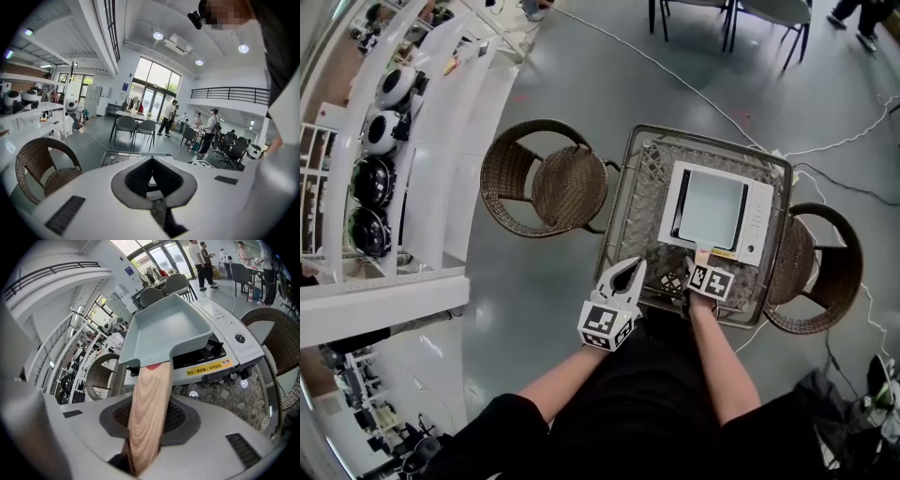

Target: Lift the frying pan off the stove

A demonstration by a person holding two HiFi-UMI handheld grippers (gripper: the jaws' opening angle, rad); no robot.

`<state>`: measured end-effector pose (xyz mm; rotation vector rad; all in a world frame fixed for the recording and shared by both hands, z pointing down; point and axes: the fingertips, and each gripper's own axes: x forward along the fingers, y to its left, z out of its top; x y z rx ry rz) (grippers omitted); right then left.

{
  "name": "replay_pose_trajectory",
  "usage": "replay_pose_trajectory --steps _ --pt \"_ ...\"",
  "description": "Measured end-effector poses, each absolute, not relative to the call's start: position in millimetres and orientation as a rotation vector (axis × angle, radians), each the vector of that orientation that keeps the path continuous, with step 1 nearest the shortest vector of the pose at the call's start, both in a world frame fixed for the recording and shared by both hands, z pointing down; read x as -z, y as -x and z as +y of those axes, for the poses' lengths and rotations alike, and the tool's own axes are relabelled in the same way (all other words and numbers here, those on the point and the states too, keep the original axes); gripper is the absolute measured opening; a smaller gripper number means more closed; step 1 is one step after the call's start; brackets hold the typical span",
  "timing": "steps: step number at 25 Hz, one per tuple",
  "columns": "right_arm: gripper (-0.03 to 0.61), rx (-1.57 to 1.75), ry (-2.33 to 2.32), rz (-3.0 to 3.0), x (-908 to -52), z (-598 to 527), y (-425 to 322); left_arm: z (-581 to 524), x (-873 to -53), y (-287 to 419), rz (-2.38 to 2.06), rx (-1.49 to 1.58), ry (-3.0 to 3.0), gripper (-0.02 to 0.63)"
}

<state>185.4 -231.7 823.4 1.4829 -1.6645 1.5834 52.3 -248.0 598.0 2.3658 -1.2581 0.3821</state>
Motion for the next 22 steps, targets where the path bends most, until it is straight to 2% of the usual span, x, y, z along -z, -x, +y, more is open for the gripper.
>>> replay_pose_trajectory --steps 8,22 --pt "0.117 -1.509 -1.536 -1.711 -800 -232 -195 -245 -592 -53 -1.273 -0.365 -2.400 0.011" --pt "0.117 -1.309 -1.645 -1.910 -678 -209 -172 -229 -536 -29 -1.206 -0.266 -2.418 0.011"
